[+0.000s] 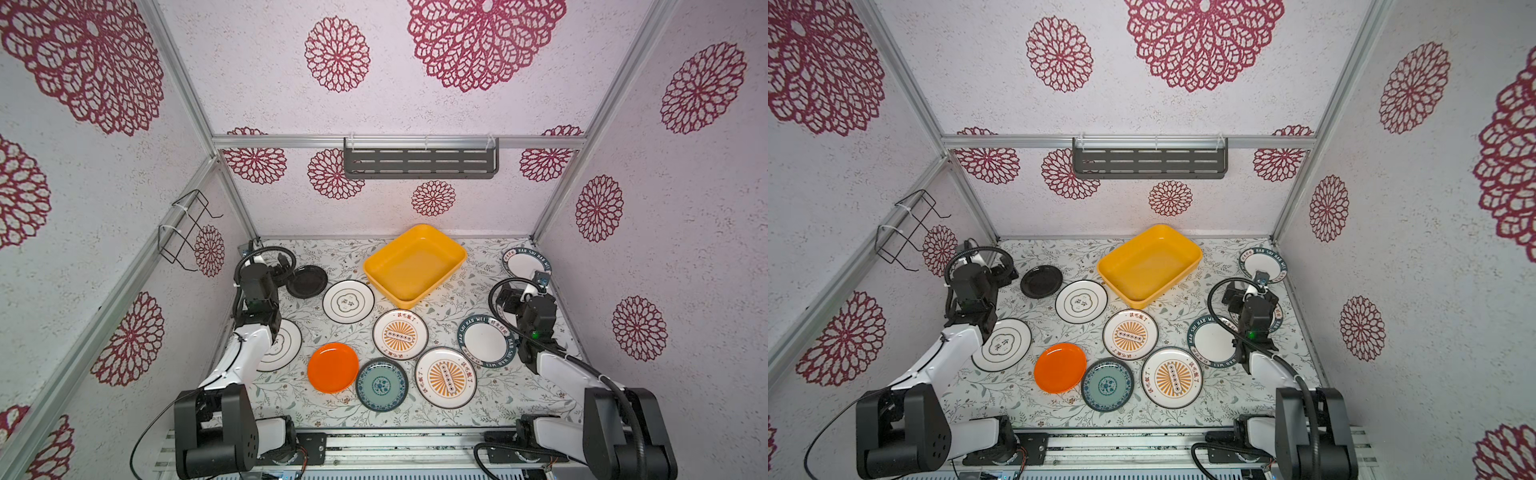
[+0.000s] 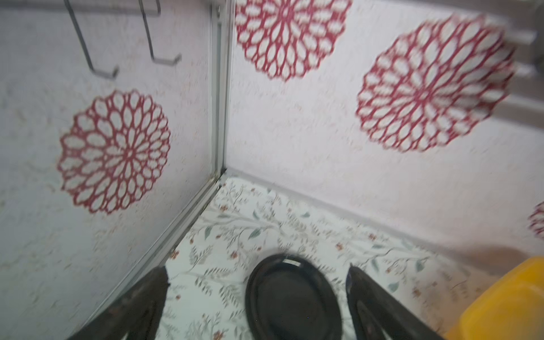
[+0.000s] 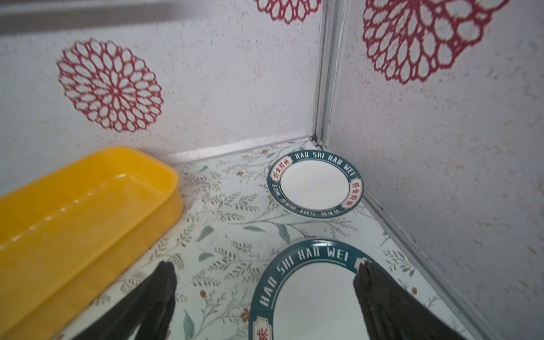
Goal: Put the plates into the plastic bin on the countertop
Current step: 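Move left gripper to the white cloud-logo plate while right gripper moves over the yellow bin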
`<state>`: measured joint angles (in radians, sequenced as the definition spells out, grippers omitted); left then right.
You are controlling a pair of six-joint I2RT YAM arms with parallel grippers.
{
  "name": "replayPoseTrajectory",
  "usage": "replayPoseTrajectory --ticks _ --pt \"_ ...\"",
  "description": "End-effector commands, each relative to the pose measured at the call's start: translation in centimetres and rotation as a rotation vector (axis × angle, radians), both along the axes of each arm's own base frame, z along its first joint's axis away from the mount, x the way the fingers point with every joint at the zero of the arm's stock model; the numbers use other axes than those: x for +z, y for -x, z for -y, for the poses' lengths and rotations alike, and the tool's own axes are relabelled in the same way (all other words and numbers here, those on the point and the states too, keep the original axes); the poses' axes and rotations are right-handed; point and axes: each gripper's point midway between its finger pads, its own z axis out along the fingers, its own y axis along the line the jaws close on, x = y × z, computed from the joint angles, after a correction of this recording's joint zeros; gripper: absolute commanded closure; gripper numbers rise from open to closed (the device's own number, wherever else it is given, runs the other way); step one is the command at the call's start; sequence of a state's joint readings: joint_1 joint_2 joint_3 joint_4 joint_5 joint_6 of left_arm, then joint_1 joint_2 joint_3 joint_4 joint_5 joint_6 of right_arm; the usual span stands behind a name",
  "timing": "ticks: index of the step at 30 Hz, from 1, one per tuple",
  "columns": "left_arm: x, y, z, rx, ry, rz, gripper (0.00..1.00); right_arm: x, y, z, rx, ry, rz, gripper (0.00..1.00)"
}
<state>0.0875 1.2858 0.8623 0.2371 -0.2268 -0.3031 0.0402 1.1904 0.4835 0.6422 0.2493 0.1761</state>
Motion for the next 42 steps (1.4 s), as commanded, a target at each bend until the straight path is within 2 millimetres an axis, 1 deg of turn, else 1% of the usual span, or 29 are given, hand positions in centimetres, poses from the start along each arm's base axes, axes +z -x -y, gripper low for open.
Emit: replayPoseTrajectory --ticks 1,2,3,4,6,8,9,10,12,13,14,16,17,19,20,22,23,24,25,28,30,34,35,37,40,42 --pt "0.0 -0.1 3.5 -0.072 0.206 -0.100 0.03 3.0 -0.4 -1.6 0.018 -0.195 -0.015 0.01" --pt "1.2 -0.6 4.8 -0.107 0.261 -0.088 0.03 4.0 -0.7 -2.1 0.018 -0.249 -0.013 0.01" --pt "2.5 -1.2 6.2 -0.143 0.319 -0.077 0.03 5.2 -1.1 -3.0 0.035 -0.305 -0.014 0.01" --pt "3.6 -1.8 7.7 -0.173 0.372 -0.063 0.03 6.2 -1.6 -4.2 0.068 -0.358 -0.022 0.01" --pt "5.5 -2.7 10.9 -0.238 0.459 -0.042 0.03 8.2 -2.6 -7.2 0.158 -0.426 -0.041 0.01" --pt "6.5 -3.2 13.9 -0.286 0.558 -0.032 0.03 10.1 -3.3 -10.7 0.239 -0.511 -0.052 0.01" --pt "6.8 -3.5 15.5 -0.314 0.608 -0.027 0.03 11.0 -3.6 -12.8 0.298 -0.547 -0.056 0.01" --pt "7.2 -3.6 17.3 -0.354 0.643 -0.022 0.03 11.6 -3.8 -14.7 0.341 -0.585 -0.066 0.01" --pt "7.7 -3.6 19.8 -0.404 0.685 -0.018 0.03 12.3 -4.1 -17.7 0.404 -0.646 -0.090 0.01" --pt "7.9 -3.6 20.9 -0.426 0.694 -0.018 0.03 12.5 -4.2 -19.0 0.437 -0.658 -0.102 0.01" --pt "8.1 -3.5 21.3 -0.430 0.677 -0.022 0.03 13.0 -4.3 -20.2 0.474 -0.625 -0.103 0.01" --pt "8.3 -3.3 21.7 -0.426 0.661 -0.046 0.03 13.4 -4.5 -21.3 0.482 -0.560 -0.119 0.01" --pt "8.5 -3.3 22.2 -0.455 0.661 -0.031 0.03 13.6 -4.5 -21.8 0.504 -0.552 -0.109 0.01" --pt "9.0 -3.6 23.3 -0.555 0.702 0.027 0.03 15.0 -4.4 -23.6 0.646 -0.604 -0.022 0.01" --pt "8.6 -3.7 23.2 -0.572 0.737 0.023 0.03 15.4 -4.3 -24.0 0.697 -0.622 0.001 0.01" --pt "7.9 -4.1 22.0 -0.576 0.818 0.030 0.03 15.9 -4.2 -24.3 0.769 -0.667 0.031 0.01" --pt "7.3 -4.3 21.4 -0.568 0.859 0.033 0.03 16.1 -4.4 -24.4 0.805 -0.681 0.039 0.01" --pt "6.4 -4.6 20.7 -0.552 0.907 0.016 0.03 16.4 -4.6 -24.9 0.852 -0.689 0.045 0.01" --pt "5.3 -4.9 20.2 -0.545 0.947 -0.016 0.03 16.3 -5.1 -25.3 0.869 -0.694 0.020 0.01" --pt "2.8 -5.0 19.3 -0.553 0.997 -0.087 0.03 14.3 -6.8 -25.8 0.824 -0.674 -0.067 0.01" --pt "0.9 -4.5 18.5 -0.520 0.975 -0.131 0.03 13.5 -7.4 -25.4 0.780 -0.660 -0.070 0.01" --pt "-3.2 -2.7 16.3 -0.411 0.836 -0.286 0.03 11.9 -8.5 -24.0 0.661 -0.559 -0.105 0.01" --pt "-4.2 -2.2 15.7 -0.381 0.811 -0.329 0.03 11.7 -8.7 -23.9 0.645 -0.537 -0.111 0.01" --pt "-7.1 -1.1 14.5 -0.335 0.788 -0.447 0.03 11.6 -9.1 -24.2 0.635 -0.489 -0.117 0.01" --pt "-10.1 0.1 14.0 -0.336 0.791 -0.559 0.01 11.2 -9.5 -24.9 0.634 -0.456 -0.129 0.01" --pt "-11.6 0.9 14.8 -0.399 0.814 -0.628 0.00 10.7 -9.9 -25.3 0.633 -0.448 -0.150 0.01"
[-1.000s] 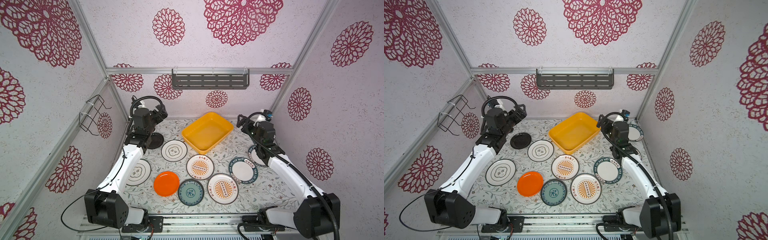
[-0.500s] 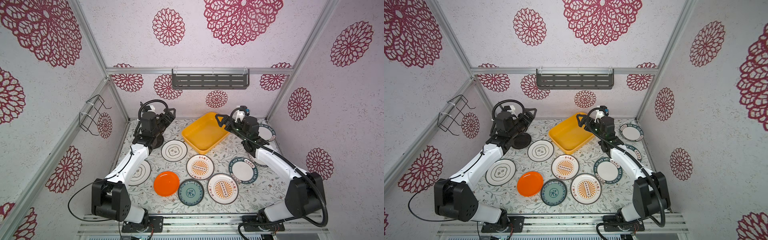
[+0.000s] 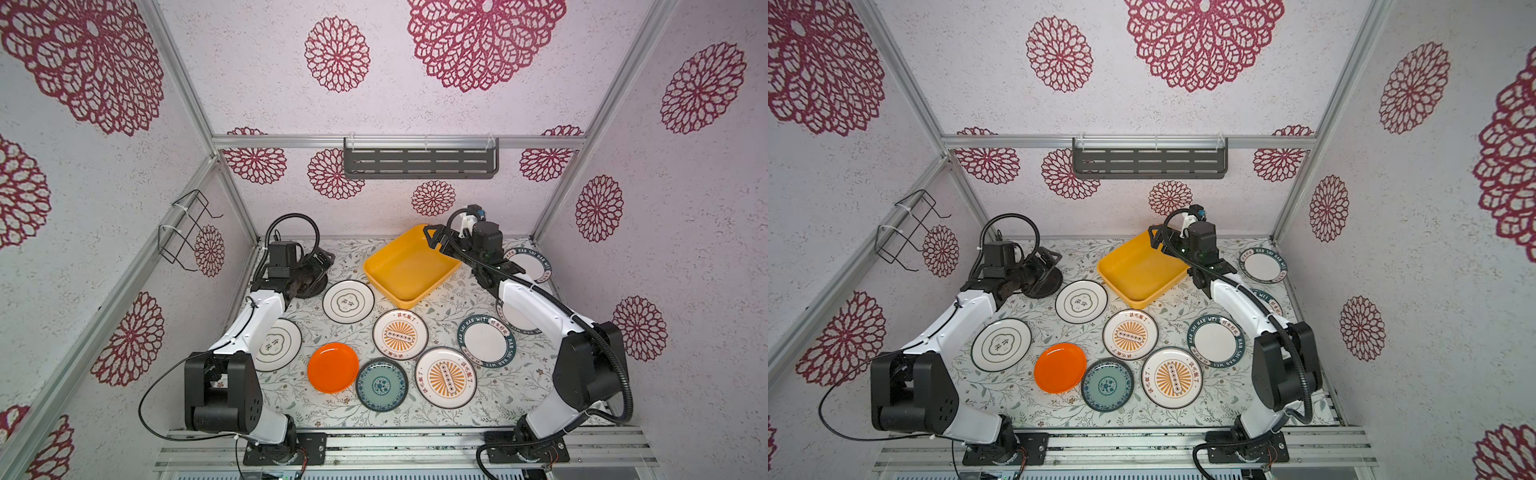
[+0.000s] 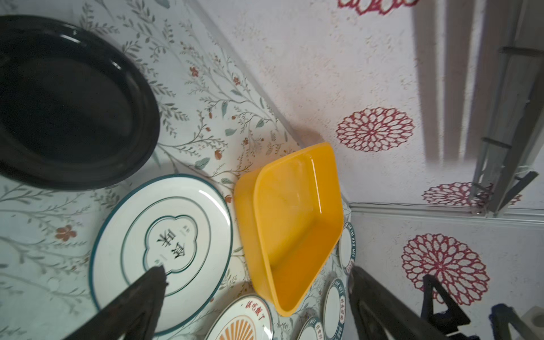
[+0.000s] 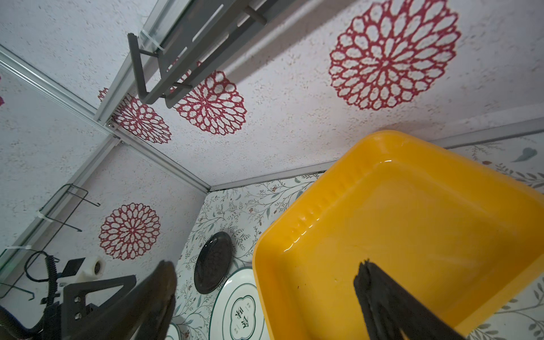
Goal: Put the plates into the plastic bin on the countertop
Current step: 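Move left gripper to the white cloud-logo plate while right gripper moves over the yellow bin, then grasp the white cloud-logo plate's edge with left gripper and lift it upright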
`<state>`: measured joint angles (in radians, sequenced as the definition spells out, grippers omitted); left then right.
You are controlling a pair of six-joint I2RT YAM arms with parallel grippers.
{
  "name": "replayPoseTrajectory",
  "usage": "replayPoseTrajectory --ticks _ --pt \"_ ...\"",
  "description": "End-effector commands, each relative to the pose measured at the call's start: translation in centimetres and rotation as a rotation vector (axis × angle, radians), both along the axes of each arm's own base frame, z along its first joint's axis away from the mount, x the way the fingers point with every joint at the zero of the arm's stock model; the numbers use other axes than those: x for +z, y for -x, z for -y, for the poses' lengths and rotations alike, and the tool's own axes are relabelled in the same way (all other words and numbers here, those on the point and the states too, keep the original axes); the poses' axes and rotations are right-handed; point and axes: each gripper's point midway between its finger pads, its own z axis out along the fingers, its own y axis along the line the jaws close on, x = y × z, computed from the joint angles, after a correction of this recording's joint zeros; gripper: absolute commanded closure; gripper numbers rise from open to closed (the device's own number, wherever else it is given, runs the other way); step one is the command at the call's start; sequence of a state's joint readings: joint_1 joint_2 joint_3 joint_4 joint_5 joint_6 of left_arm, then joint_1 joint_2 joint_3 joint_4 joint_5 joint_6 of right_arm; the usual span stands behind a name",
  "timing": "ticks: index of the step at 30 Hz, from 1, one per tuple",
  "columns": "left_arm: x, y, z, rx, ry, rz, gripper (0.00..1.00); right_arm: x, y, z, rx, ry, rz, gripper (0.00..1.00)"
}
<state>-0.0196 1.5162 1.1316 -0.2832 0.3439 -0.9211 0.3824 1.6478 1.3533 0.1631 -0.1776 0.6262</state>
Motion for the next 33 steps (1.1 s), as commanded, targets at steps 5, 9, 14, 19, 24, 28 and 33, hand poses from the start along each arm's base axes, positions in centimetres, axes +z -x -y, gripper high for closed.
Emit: replayPoseTrajectory --ticks 5,9,14,19,24,28,33 --pt "-7.4 3.8 0.7 -0.207 0.062 -0.225 0.02 0.2 -0.9 -0.9 -0.006 0.050 0.020 0.01" --pt "-10.9 5.0 0.2 -0.229 0.058 -0.330 0.04 0.3 -1.0 -1.8 0.004 0.040 0.019 0.01" --pt "-13.1 4.6 -0.7 -0.192 0.093 -0.350 0.05 -0.1 -1.0 -1.6 -0.026 0.052 0.004 0.01" --pt "-15.6 4.9 -0.9 -0.187 0.104 -0.389 0.09 -0.2 -0.5 -0.8 -0.064 0.055 -0.001 0.01" --pt "-17.1 4.7 -0.4 -0.203 0.142 -0.372 0.19 -0.6 -0.1 -0.3 -0.085 0.053 -0.013 0.01" --pt "-18.5 4.9 -0.4 -0.184 0.166 -0.374 0.37 -0.5 0.0 0.1 -0.102 0.048 -0.011 0.01" --pt "-19.6 4.8 -0.5 -0.155 0.183 -0.366 0.60 -0.4 0.1 0.0 -0.096 0.038 -0.014 0.01"
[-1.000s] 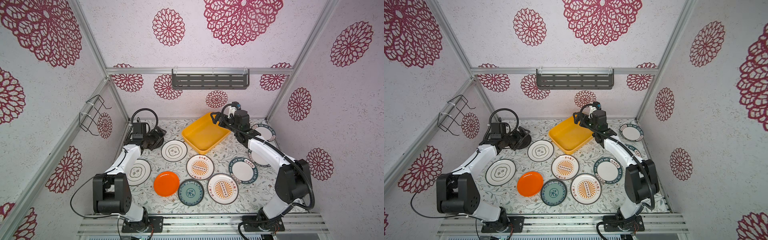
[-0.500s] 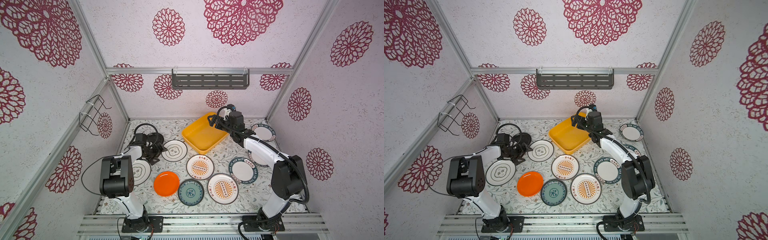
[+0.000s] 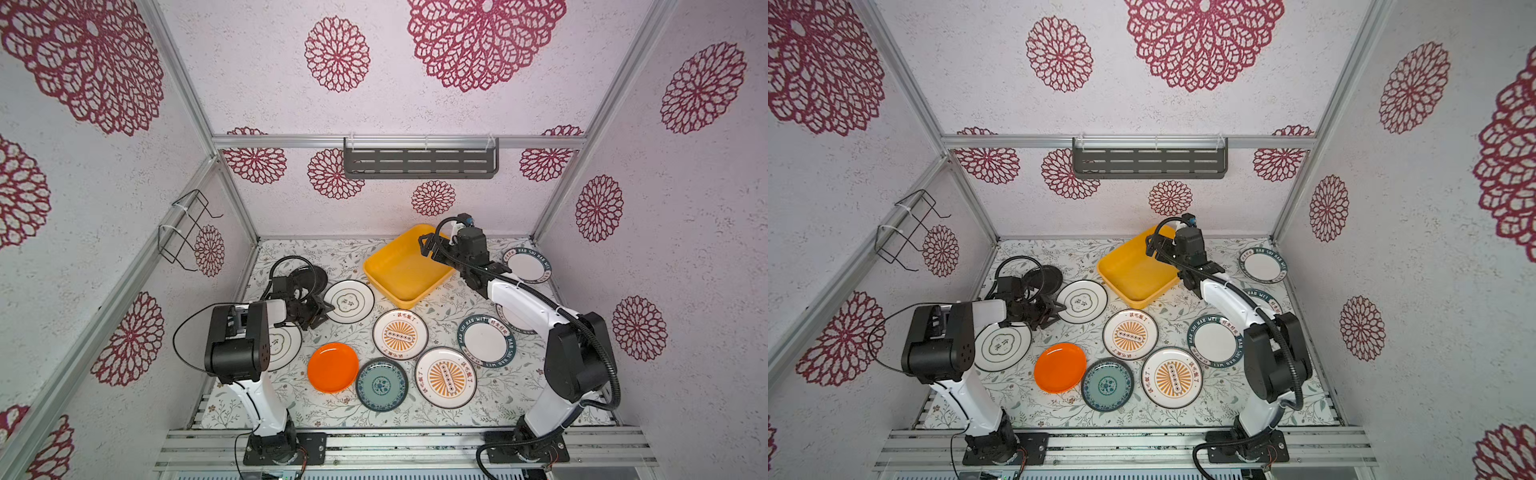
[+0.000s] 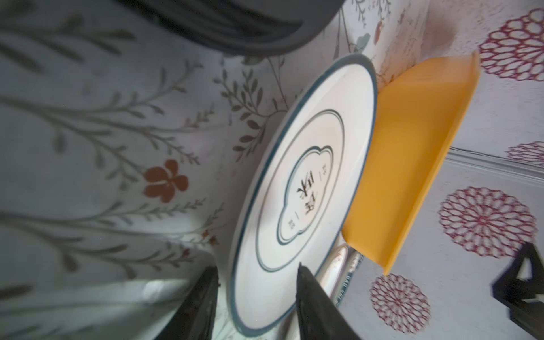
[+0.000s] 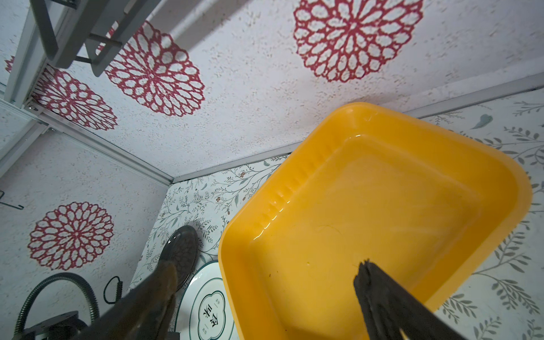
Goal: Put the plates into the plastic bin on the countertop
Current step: 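Grasp the white cloud-logo plate's edge with left gripper and lift it upright, then carry the plate to the right gripper while right gripper grasps its rim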
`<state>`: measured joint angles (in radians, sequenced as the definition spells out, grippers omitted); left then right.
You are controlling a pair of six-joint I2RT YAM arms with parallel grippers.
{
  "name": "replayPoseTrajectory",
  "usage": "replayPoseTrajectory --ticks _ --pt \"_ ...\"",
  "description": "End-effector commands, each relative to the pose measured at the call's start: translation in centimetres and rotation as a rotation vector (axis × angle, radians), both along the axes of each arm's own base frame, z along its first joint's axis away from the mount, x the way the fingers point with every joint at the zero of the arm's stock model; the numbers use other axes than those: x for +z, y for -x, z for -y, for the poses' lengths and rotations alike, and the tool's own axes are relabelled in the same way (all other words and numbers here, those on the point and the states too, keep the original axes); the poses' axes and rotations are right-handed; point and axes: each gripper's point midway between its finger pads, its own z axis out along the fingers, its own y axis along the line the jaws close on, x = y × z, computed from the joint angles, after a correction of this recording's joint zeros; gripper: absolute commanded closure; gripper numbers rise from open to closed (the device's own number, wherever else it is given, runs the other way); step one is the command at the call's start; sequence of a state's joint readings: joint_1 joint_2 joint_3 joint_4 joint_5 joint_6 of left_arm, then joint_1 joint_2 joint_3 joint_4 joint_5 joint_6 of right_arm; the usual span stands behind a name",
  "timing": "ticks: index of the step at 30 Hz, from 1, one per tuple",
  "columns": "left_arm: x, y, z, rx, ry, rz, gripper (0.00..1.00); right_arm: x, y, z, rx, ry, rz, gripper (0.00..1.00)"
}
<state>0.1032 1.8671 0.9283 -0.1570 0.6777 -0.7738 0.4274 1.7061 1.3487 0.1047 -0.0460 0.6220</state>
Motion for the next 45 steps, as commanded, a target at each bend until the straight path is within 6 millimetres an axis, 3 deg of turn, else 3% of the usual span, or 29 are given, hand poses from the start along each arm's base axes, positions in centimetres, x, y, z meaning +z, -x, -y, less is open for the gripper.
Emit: replayPoseTrajectory --ticks 1,10,17,27,32,35,40,45 --pt "-2.2 0.3 -0.6 0.040 -0.016 -0.025 0.64 4.3 0.7 0.4 -0.015 -0.045 0.084 0.01" --pt "-1.5 -0.8 -0.8 0.098 0.015 0.038 0.90 4.4 1.6 0.9 -0.025 -0.041 0.082 0.01" --pt "1.6 -1.1 -1.0 0.094 0.011 0.090 1.00 5.1 2.3 1.8 -0.058 -0.055 0.105 0.01" --pt "9.6 -1.0 -1.9 0.087 -0.074 0.165 1.00 6.0 2.2 0.5 0.006 -0.148 0.110 0.01" --pt "15.0 -2.5 -1.3 0.089 -0.035 0.281 1.00 5.9 1.8 -0.3 0.042 -0.192 0.115 0.01" --pt "18.0 -3.6 -0.9 0.084 -0.018 0.352 1.00 6.0 1.7 -2.3 0.143 -0.222 0.103 0.01" --pt "21.6 -5.6 1.4 0.038 0.013 0.447 1.00 5.8 1.5 -5.8 0.320 -0.270 0.071 0.04" --pt "23.5 -7.6 4.8 -0.020 0.075 0.512 1.00 5.1 1.4 -7.0 0.382 -0.280 0.046 0.08"
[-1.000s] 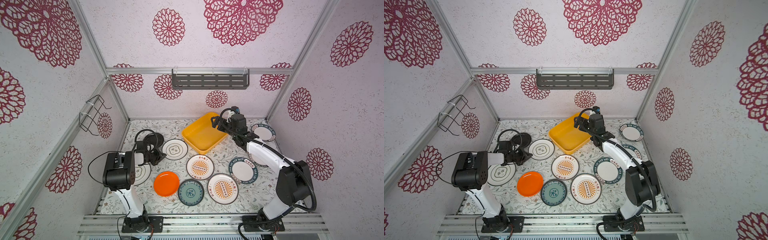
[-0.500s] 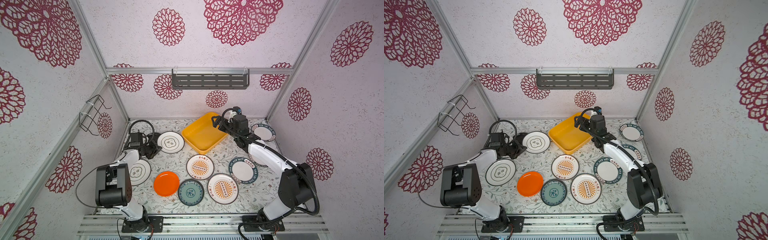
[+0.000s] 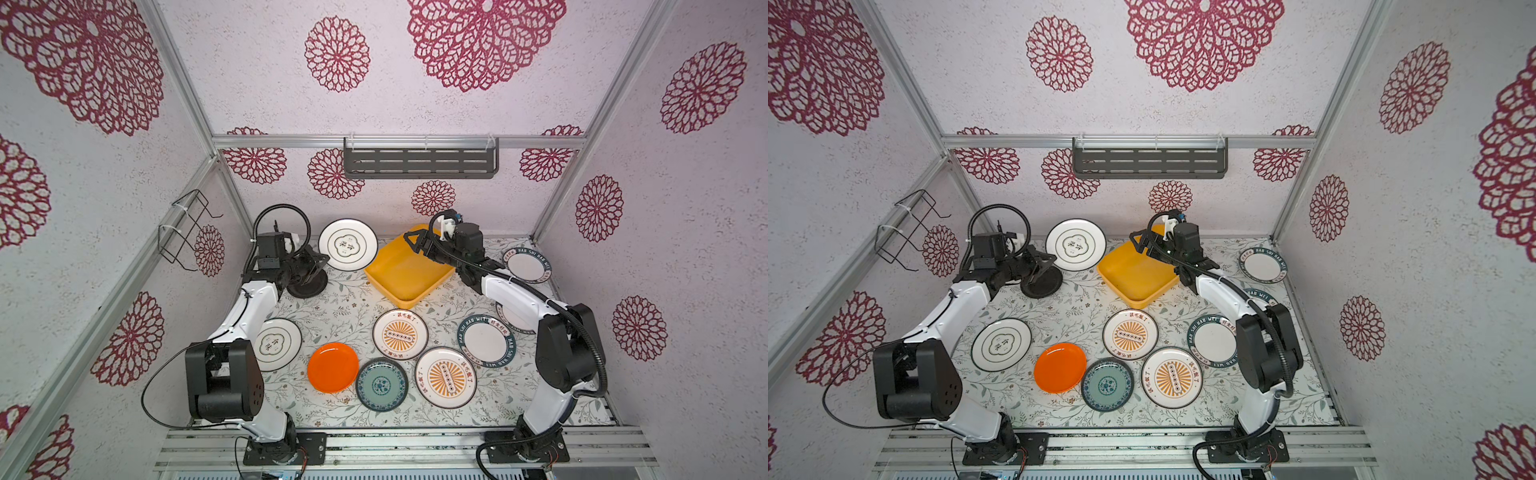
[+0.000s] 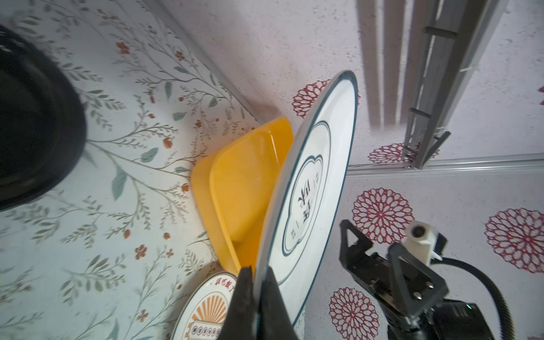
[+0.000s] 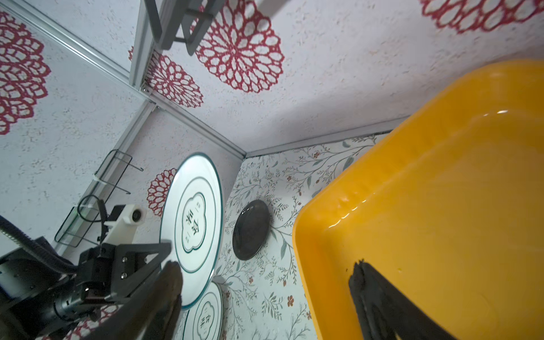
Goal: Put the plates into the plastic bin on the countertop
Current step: 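Carry the plate to the right gripper while right gripper grasps its rim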
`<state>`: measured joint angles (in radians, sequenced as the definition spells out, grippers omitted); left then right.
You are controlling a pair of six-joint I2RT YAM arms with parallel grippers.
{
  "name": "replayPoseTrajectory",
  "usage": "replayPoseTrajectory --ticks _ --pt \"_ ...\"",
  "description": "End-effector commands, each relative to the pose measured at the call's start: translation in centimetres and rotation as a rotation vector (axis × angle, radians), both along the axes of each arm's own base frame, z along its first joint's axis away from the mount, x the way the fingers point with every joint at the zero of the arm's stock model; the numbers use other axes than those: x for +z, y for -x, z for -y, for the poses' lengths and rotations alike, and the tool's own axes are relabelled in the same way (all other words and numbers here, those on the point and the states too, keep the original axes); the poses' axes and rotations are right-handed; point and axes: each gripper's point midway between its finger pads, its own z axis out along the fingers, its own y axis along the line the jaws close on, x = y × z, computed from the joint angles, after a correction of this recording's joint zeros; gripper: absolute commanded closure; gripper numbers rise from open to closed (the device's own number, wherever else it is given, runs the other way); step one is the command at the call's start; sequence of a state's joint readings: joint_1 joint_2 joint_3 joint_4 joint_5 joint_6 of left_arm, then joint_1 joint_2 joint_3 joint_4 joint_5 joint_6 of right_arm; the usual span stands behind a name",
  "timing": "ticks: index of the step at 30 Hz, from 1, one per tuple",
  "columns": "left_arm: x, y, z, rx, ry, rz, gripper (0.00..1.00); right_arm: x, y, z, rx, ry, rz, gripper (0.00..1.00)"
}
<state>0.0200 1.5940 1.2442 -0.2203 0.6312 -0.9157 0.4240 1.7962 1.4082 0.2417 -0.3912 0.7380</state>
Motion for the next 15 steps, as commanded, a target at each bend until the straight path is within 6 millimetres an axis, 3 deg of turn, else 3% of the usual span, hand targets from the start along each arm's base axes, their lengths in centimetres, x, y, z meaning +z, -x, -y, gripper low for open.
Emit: replayPoseTrajectory --ticks 1,8,15 --pt "2.0 -1.5 3.1 -0.081 0.054 0.075 1.00 3.3 0.8 -1.3 0.092 -0.064 0.058 0.08" --pt "2.2 -2.9 8.0 -0.189 0.128 0.096 1.00 1.5 0.5 -1.5 0.100 -0.030 -0.005 0.26" --pt "2.3 -3.3 9.9 -0.229 0.144 0.108 1.00 -0.4 -0.3 -0.6 0.035 0.001 -0.059 0.54"
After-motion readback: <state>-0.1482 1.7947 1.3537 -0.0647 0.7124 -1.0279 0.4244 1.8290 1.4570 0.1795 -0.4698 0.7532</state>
